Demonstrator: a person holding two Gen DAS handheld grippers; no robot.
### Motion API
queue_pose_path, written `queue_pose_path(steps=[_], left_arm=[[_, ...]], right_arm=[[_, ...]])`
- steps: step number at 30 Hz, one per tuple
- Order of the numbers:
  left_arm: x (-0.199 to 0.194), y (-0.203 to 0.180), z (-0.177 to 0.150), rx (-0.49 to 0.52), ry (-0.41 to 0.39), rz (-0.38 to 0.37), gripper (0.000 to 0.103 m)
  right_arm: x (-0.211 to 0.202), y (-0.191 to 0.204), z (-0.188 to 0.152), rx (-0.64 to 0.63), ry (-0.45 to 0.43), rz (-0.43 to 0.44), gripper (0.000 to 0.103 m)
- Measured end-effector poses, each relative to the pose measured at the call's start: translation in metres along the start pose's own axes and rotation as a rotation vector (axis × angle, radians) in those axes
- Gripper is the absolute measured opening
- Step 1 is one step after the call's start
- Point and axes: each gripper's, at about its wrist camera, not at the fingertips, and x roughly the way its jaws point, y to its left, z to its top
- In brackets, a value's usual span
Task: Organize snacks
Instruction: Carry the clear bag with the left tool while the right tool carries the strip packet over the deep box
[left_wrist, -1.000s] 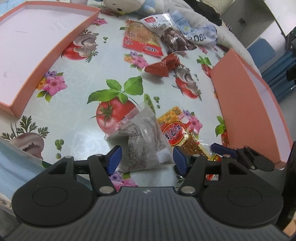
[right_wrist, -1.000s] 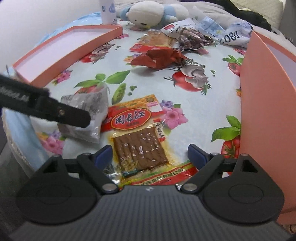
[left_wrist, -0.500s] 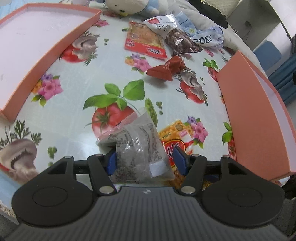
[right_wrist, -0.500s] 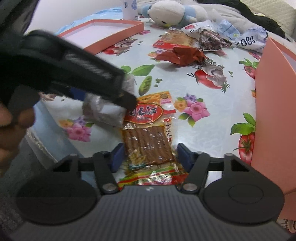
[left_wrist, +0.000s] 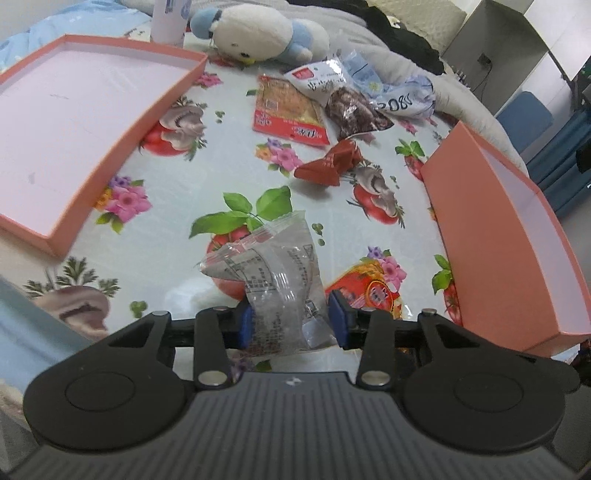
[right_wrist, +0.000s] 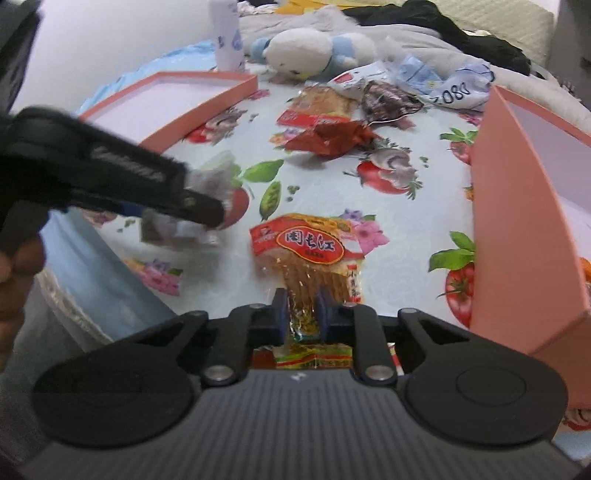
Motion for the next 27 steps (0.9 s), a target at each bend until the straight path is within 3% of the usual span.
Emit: queue_pose_path(steps=[2, 3, 12, 21, 27], left_arm=[[-0.007, 0.001, -0.001, -0.001, -0.003, -0.004, 0.046], [-0.011, 0.001, -0.001, -0.002, -0.004, -0.009, 0.046], [-0.040, -0.018, 0.000, 0.017, -0.007, -0.016, 0.046], [-0.073, -0.038, -0.006, 0.038, -0.010, -0.065, 0.046], [-0.094, -0.059, -0.007, 0.068, -0.030, -0.123, 0.046]], right_arm=[[-0.005, -0.003, 0.003, 0.026, -0.013, -0.004, 0.017], [-0.009, -0.004, 0.005, 0.035, -0.026, -0.007, 0.012], [-0.051, -0.014, 0.024, 0.113, -0.117, -0.002, 0.012], [-0.107, -0.021, 0.024, 0.211, -0.184, -0.008, 0.012], [-0.144, -0.027, 0.019, 0.241, -0.236, -0.057, 0.012]])
